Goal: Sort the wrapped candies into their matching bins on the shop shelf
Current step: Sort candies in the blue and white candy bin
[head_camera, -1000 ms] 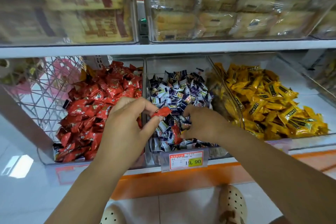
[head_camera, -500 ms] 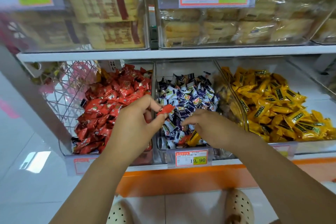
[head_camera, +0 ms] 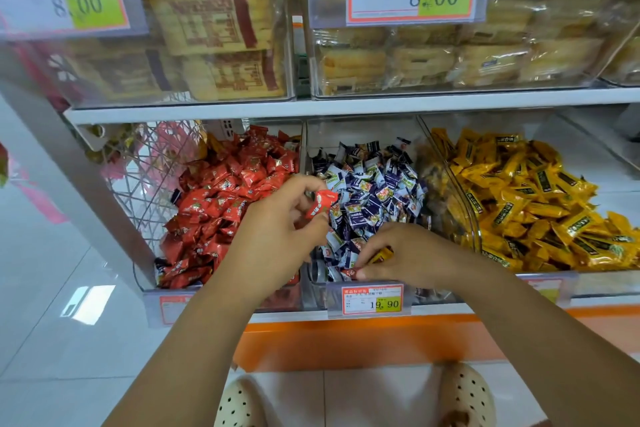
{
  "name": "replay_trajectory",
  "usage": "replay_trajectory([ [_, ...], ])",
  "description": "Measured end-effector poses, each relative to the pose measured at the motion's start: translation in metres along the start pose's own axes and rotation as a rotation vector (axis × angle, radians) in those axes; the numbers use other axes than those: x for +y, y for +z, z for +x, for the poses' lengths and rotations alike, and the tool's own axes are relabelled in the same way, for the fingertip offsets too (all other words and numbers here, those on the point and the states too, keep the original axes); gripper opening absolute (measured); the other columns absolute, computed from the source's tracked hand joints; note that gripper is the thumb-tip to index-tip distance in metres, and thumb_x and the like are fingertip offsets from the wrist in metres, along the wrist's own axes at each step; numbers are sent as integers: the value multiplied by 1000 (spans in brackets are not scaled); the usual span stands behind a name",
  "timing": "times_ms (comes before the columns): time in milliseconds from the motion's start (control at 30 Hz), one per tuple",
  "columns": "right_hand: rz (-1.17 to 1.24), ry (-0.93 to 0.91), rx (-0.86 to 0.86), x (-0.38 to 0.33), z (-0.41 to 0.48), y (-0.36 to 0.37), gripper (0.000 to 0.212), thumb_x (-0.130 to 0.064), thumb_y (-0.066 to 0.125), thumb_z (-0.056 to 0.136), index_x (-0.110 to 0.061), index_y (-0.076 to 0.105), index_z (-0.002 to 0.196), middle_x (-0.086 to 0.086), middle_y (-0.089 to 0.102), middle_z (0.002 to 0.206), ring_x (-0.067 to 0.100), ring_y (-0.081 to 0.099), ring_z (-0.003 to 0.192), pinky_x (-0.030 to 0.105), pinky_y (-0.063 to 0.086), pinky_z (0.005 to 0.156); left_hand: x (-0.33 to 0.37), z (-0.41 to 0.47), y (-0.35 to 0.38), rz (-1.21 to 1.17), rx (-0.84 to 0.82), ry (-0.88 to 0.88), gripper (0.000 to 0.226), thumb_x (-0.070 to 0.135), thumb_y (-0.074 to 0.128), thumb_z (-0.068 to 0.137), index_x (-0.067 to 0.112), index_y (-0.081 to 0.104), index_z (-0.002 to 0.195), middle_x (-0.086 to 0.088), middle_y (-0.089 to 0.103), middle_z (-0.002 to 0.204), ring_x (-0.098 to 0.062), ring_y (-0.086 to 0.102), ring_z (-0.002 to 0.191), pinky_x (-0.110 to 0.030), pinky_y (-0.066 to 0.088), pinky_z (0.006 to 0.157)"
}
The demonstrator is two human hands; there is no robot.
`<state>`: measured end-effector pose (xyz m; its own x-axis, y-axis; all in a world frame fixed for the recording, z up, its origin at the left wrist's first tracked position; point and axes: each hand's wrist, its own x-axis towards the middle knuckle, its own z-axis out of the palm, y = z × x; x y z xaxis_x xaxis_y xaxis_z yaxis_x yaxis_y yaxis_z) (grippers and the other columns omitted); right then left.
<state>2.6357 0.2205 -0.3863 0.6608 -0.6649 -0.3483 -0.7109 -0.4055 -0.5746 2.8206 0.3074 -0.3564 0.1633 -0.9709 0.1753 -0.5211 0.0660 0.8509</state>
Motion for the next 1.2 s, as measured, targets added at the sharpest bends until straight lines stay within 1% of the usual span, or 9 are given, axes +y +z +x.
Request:
replay_trajectory([
  [100, 22, 19, 27, 5, 4, 2, 18, -29, 66, 89, -20, 73, 103, -23, 51, 85, -2, 53, 86, 2, 34, 66, 5, -1, 3, -96, -49, -47, 13, 12, 62, 91, 23, 56, 95, -9, 63, 87, -13, 68, 68, -26, 53, 52],
  [233, 39, 112, 4, 4, 11, 8, 56, -63, 65, 77, -10, 74, 94, 6, 70, 89, 10, 62, 80, 25, 47, 72, 6, 3, 6, -195, -60, -76, 14, 6, 61, 89, 17, 53, 88, -4, 68, 94, -15, 71, 82, -29, 56, 58],
  [367, 93, 136, 36, 0, 16, 12, 28, -40, 75, 79, -15, 75, 91, 0, 72, 91, 12, 65, 82, 21, 51, 67, 3, 6, 11, -197, -59, -96, 17, 2, 62, 87, 15, 51, 91, 1, 70, 91, -17, 70, 89, -29, 58, 62],
  [500, 290, 128, 163, -2, 0, -10, 15, -29, 70, 86, -20, 71, 98, -8, 67, 85, 6, 60, 64, 15, 44, 55, 2, 8, 14, -83, -91, -73, 42, 8, 60, 91, 45, 57, 109, -3, 64, 113, -10, 69, 93, -27, 59, 66],
  [667, 549, 34, 314, 0, -24, -28, 4, -28, 72, 84, -27, 71, 87, -5, 72, 87, 8, 66, 64, 29, 51, 85, 11, 13, 25, 85, -164, -37, 47, 20, 66, 89, 62, 51, 105, -1, 70, 107, -4, 70, 72, -23, 57, 72],
  [800, 588, 39, 364, 3, -31, -26, 10, -28, 74, 81, -22, 74, 90, -3, 72, 83, 10, 64, 60, 31, 55, 80, 22, 18, 43, 68, -204, 8, 34, 15, 69, 86, 48, 62, 92, 20, 65, 62, 2, 64, 54, -9, 46, 51],
  [933, 620, 20, 419, 9, -44, -32, 14, -32, 70, 85, -23, 74, 95, -9, 73, 90, 13, 70, 68, 25, 54, 79, 24, 29, 58, 33, -149, -16, 19, 22, 69, 87, 40, 68, 91, 10, 71, 79, -10, 66, 54, -24, 50, 50],
  [1100, 535, -51, 815, 34, -58, -53, 17, -18, 58, 94, -27, 71, 101, -5, 66, 96, 3, 66, 67, 11, 41, 56, 28, 39, 75, -83, -28, -76, 9, 25, 66, 89, 27, 64, 98, 3, 70, 82, -16, 70, 67, -34, 59, 62],
  [1200, 267, 5, 1141, 73, -60, -73, 20, -14, 59, 93, -20, 70, 108, -6, 59, 111, 7, 61, 86, 2, 40, 70, 30, 41, 84, -56, -58, -113, 8, 29, 62, 92, 31, 57, 98, 5, 71, 78, -15, 67, 57, -44, 57, 63],
])
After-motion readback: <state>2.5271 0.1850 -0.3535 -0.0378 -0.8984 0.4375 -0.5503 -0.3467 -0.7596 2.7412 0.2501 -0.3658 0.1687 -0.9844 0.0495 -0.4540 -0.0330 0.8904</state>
